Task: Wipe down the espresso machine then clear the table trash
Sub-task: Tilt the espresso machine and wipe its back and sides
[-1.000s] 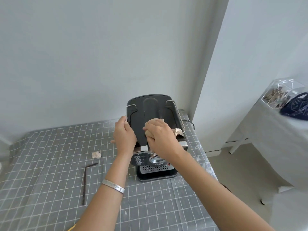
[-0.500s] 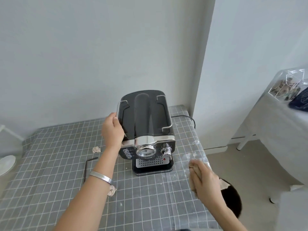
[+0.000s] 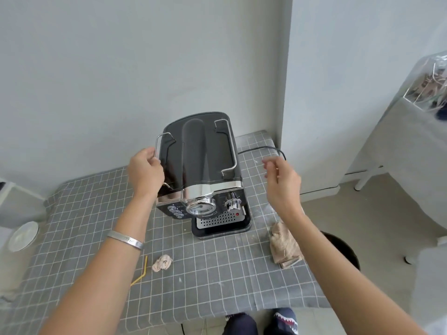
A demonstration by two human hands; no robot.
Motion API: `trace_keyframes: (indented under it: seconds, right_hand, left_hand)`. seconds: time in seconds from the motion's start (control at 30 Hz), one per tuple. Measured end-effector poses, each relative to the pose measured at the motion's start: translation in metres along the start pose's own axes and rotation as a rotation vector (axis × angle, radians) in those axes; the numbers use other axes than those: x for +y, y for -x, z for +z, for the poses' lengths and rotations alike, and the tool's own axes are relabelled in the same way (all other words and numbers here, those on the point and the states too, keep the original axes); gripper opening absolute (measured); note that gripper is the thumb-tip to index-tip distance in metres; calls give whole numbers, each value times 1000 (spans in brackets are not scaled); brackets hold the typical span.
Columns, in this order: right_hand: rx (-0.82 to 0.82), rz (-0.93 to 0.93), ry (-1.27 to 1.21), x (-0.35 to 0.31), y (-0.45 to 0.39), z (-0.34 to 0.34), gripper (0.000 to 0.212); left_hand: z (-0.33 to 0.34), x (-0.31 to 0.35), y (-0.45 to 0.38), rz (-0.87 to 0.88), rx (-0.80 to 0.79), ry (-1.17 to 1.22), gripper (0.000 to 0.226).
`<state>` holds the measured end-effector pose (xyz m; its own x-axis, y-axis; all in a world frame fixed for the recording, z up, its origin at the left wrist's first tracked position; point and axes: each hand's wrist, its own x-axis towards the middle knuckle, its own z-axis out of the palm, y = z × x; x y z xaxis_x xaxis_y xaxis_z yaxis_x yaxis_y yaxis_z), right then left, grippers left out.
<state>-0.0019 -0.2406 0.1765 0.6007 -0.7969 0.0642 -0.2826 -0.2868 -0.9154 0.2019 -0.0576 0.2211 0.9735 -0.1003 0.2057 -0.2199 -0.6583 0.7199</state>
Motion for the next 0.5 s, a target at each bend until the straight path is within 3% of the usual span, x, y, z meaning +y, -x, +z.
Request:
trace_keyframes:
  seconds: [0.1, 0.23, 0.5]
  right_hand:
    - [-145, -3, 58, -58, -41, 12, 34]
    - [-242, 96, 57, -84, -63, 35, 34]
    - [-222, 233, 170, -95, -61, 40, 25]
  left_hand:
    - [-1, 9, -16, -187, -83, 220, 27]
    - [-2, 18, -39, -341, -198, 372, 15]
    - [-2, 24, -53, -399, -264, 433, 18]
